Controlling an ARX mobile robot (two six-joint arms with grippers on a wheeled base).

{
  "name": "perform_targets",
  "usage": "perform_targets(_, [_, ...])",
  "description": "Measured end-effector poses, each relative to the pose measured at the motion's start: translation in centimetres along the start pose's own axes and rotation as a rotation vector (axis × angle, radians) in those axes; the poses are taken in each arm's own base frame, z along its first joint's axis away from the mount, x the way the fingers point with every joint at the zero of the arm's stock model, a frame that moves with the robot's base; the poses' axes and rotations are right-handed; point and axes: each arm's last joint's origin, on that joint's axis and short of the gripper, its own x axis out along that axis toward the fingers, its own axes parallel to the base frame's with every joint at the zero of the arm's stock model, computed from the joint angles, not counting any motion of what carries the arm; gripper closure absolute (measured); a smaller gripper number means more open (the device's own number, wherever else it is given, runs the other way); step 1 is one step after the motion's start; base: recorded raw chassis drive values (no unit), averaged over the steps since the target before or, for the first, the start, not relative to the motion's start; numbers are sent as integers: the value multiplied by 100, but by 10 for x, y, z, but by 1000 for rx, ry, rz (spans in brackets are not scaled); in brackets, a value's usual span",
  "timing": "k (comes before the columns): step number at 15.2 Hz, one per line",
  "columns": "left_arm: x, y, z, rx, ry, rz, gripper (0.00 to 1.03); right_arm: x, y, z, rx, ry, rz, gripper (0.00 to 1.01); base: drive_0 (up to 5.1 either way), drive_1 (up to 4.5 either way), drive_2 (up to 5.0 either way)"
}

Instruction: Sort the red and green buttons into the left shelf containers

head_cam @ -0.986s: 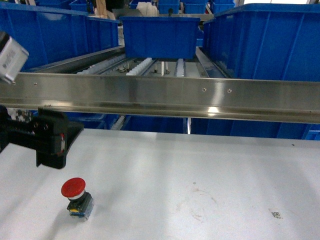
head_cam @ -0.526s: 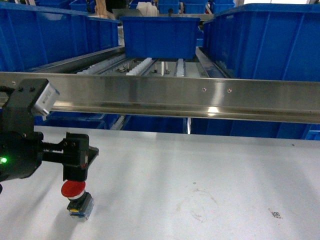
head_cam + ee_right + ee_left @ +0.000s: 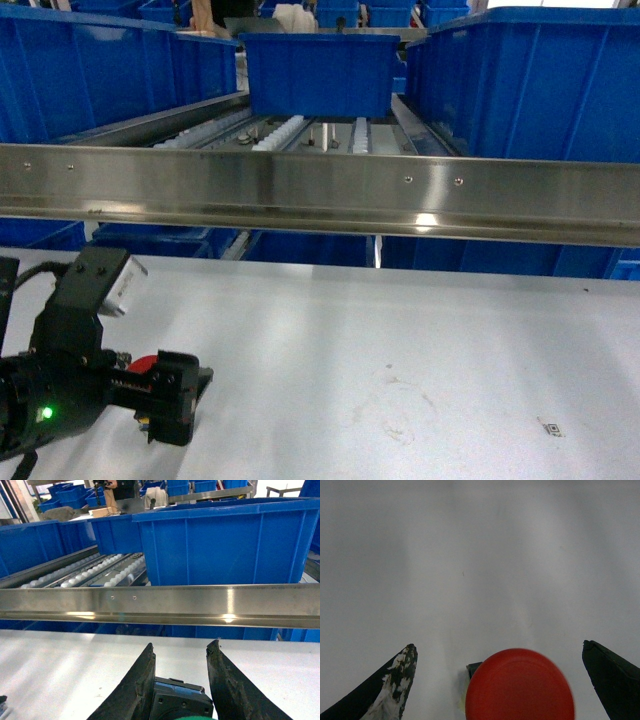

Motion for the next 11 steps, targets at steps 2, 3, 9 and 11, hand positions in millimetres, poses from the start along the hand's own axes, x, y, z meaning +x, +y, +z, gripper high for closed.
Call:
perform_targets(2, [9, 1, -11, 7, -5, -7, 5, 0, 0, 0, 0, 0, 0, 72, 0, 0, 0])
perform_targets(3, [12, 1, -10, 14, -27, -10, 5, 0, 0, 0, 0, 0, 0, 72, 0, 0, 0])
perform_targets(9, [25, -4, -10, 57, -57, -9, 13, 0, 0, 0, 0, 0, 0, 72, 0, 0, 0])
perform_targets(11, [25, -3, -10, 57, -56, -6, 39, 0, 0, 0, -1, 0, 0, 72, 0, 0, 0])
